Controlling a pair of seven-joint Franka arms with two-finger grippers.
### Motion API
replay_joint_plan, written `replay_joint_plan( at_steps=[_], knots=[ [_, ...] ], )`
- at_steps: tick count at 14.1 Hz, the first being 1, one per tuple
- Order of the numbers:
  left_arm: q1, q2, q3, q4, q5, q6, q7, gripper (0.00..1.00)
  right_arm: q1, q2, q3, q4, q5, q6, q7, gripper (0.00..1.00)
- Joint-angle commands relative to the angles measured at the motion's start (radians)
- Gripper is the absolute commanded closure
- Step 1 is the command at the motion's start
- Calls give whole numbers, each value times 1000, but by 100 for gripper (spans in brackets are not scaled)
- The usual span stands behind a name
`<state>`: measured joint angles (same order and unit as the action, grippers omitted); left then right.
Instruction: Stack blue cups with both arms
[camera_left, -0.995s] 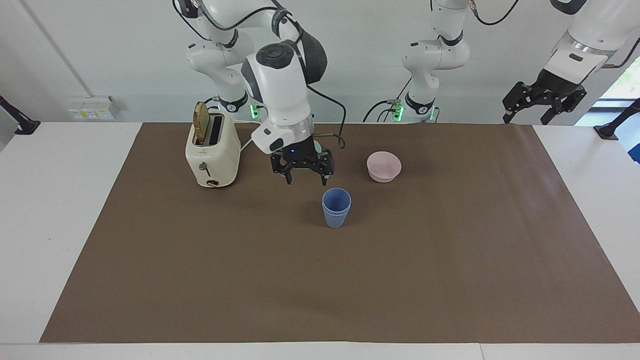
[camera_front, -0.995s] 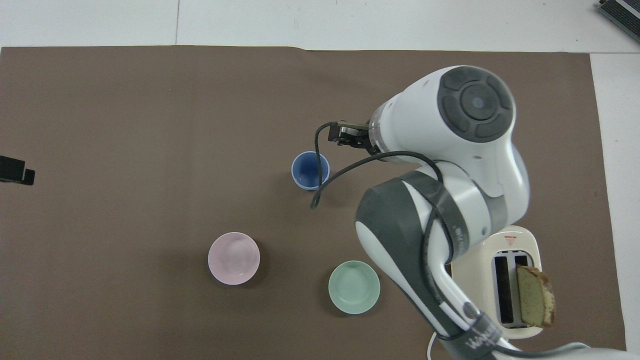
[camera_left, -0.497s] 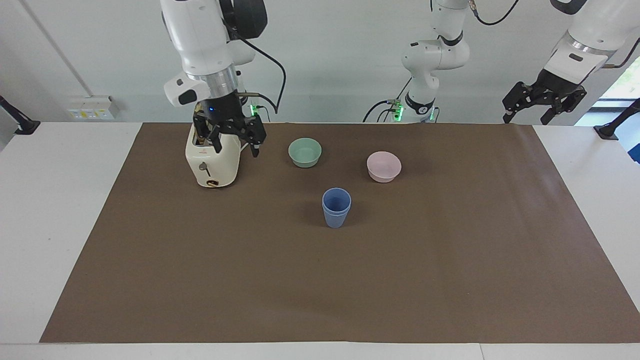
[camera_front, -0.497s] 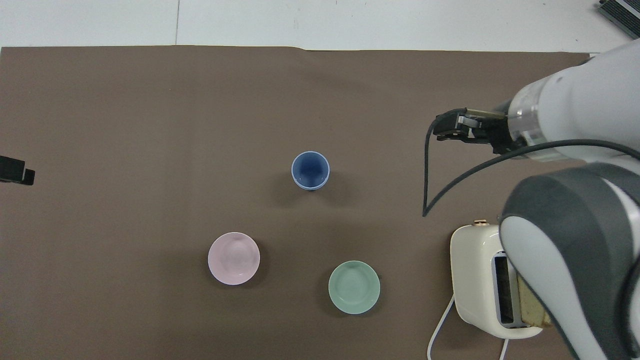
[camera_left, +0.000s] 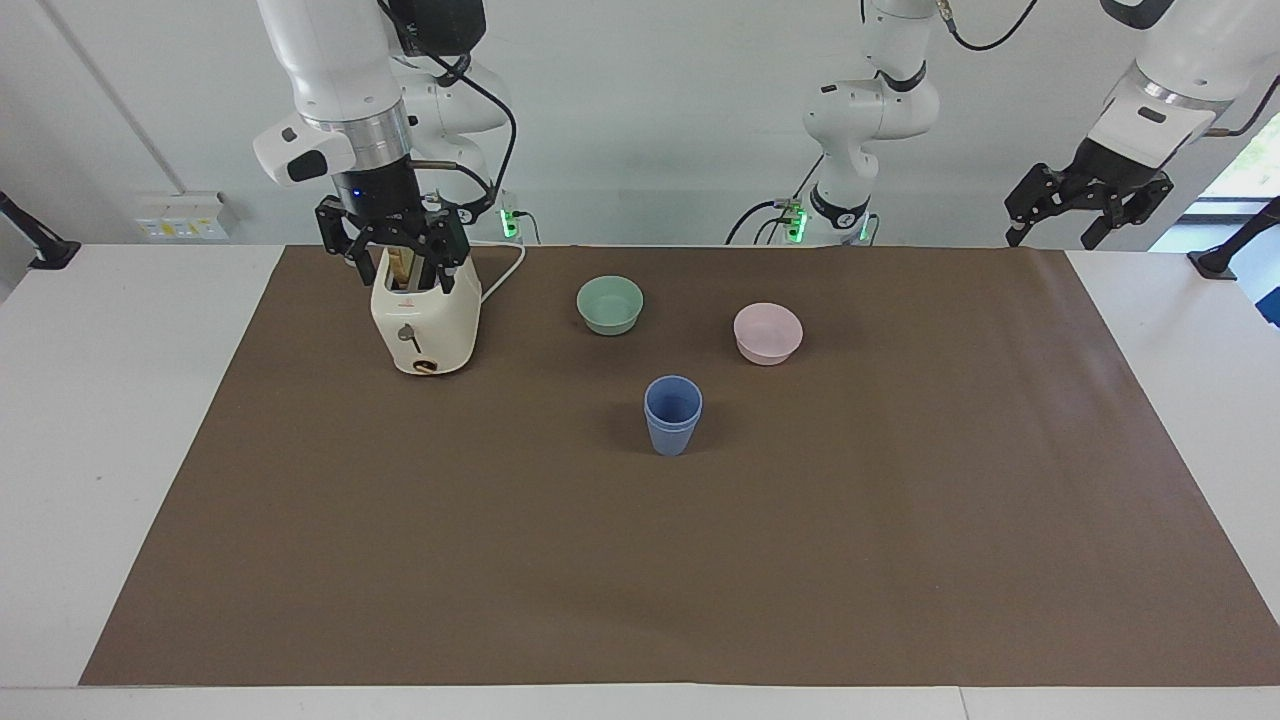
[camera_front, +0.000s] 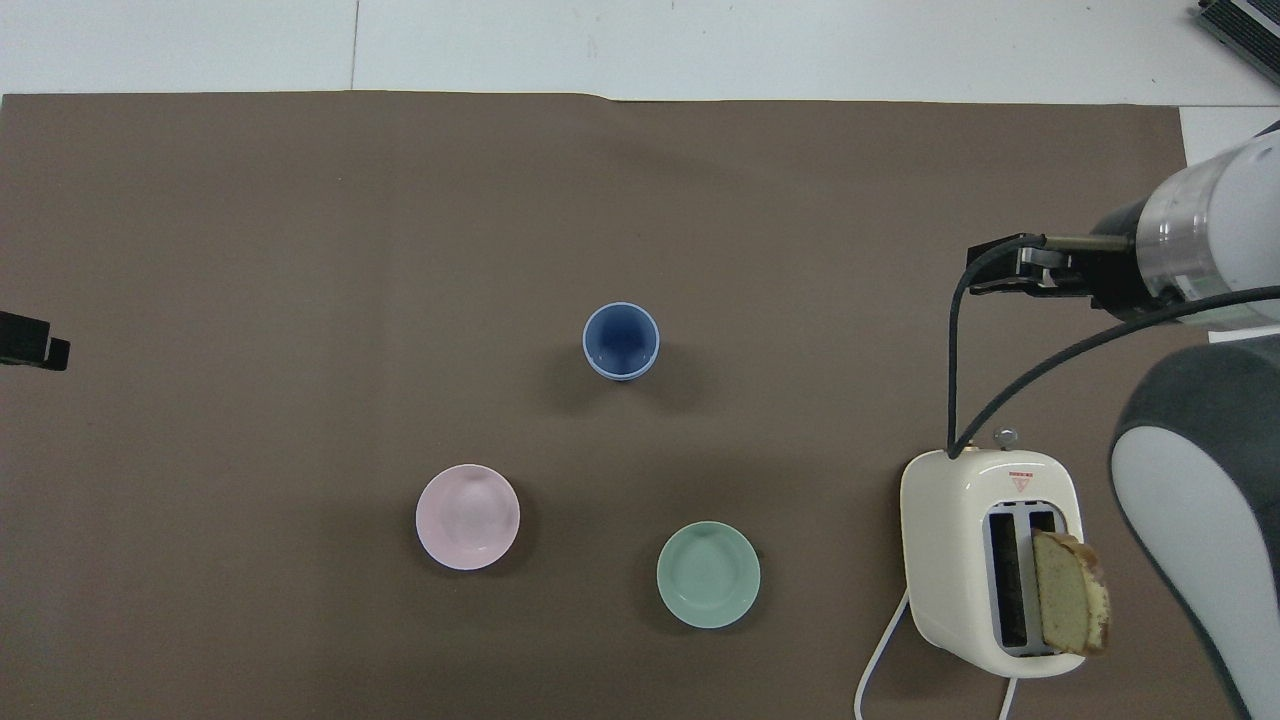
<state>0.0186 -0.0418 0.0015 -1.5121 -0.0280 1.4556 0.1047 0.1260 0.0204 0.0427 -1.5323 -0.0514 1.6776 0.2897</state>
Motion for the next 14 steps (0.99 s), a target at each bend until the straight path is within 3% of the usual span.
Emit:
replay_joint_plan(
  at_steps=[1, 7, 14],
  knots=[
    [-2, -16, 3, -13, -6, -6, -8, 0, -54, -17, 13, 4, -2, -64, -114, 0],
    [-2, -16, 3, -13, -6, -6, -8, 0, -91, -54, 16, -12, 10, -174, -130, 0],
    [-2, -16, 3, -13, -6, -6, -8, 0, -91, -60, 14, -11, 10, -191, -152, 0]
  ],
)
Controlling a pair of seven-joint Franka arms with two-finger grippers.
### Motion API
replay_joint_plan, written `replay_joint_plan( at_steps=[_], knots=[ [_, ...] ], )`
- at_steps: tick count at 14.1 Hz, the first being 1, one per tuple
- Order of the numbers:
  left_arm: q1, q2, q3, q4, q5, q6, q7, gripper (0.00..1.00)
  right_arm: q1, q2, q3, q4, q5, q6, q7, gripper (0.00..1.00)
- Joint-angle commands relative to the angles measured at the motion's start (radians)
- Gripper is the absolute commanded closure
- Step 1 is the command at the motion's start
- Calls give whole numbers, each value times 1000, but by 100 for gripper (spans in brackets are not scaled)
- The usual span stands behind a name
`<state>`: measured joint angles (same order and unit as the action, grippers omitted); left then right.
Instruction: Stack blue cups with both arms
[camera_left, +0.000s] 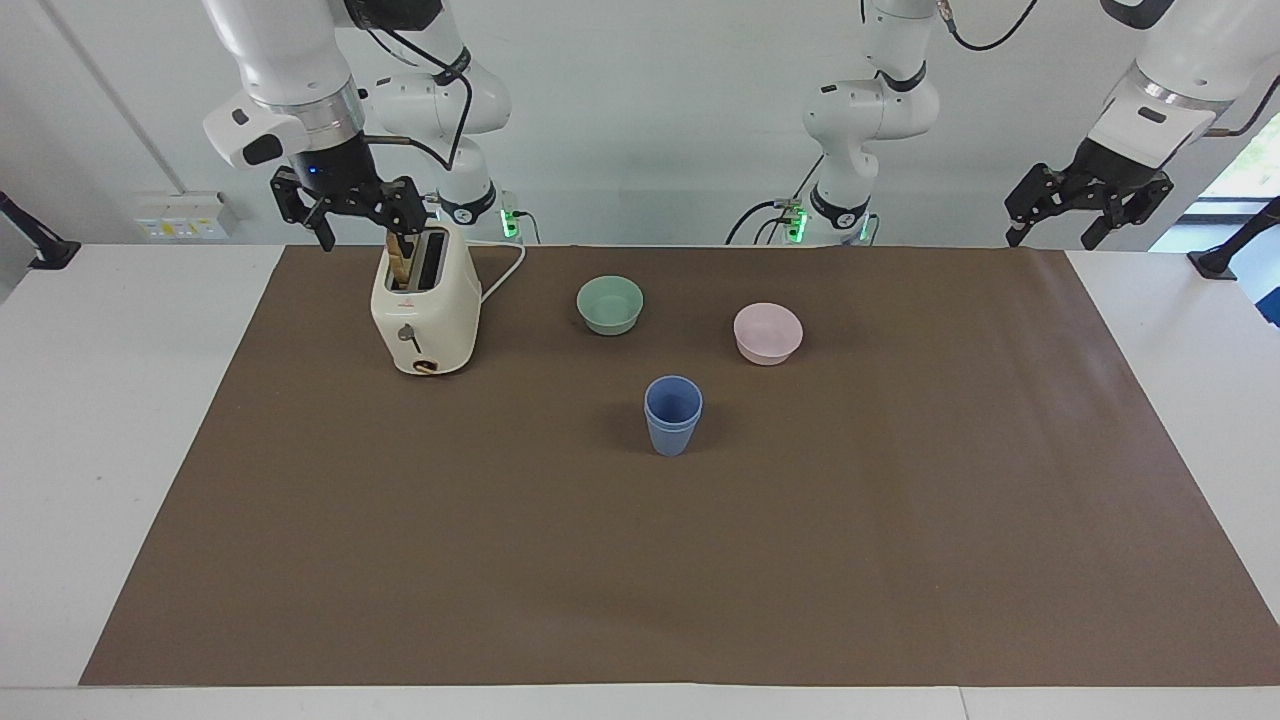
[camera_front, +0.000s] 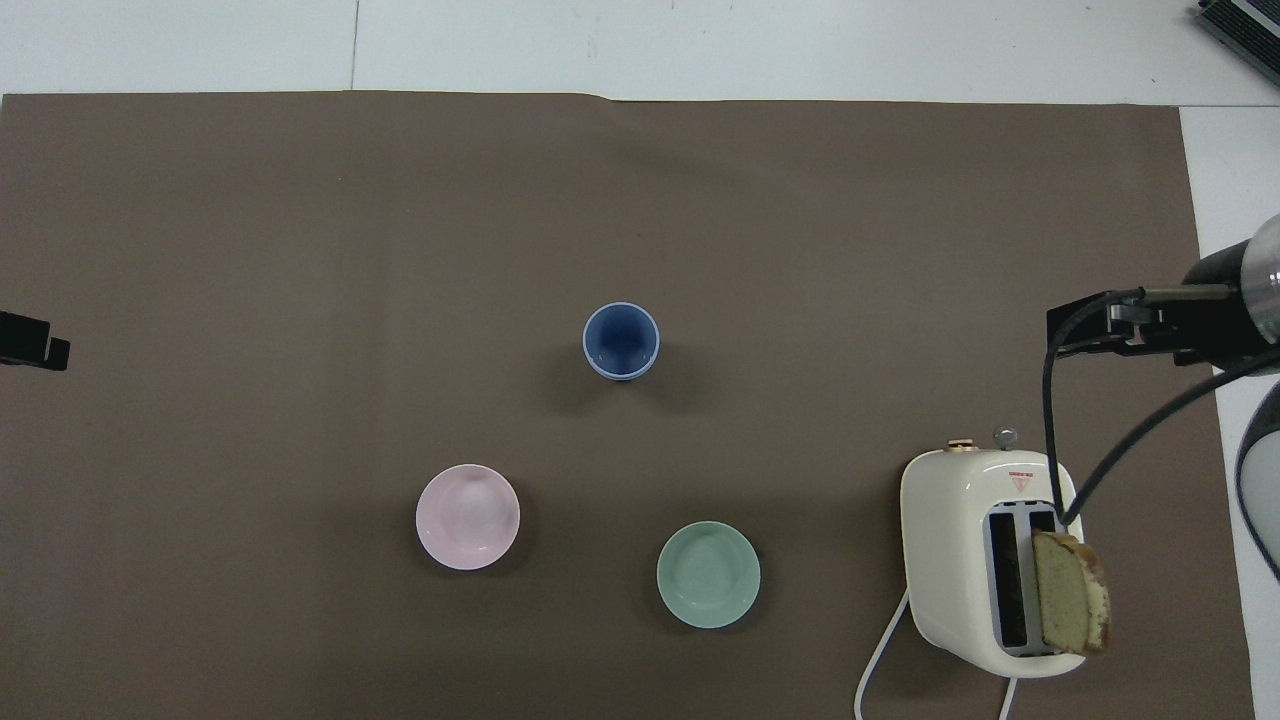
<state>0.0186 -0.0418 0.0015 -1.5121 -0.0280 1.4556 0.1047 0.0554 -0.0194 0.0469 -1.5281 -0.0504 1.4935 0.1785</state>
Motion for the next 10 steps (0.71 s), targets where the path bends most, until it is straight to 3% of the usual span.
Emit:
replay_joint_plan(
  at_steps=[1, 10],
  knots=[
    [-2, -16, 3, -13, -6, -6, -8, 0, -22, -20, 10, -12, 11, -6, -42, 0],
    [-2, -16, 3, -13, -6, -6, -8, 0, -25, -19, 2, -10, 38, 2, -48, 0]
  ],
)
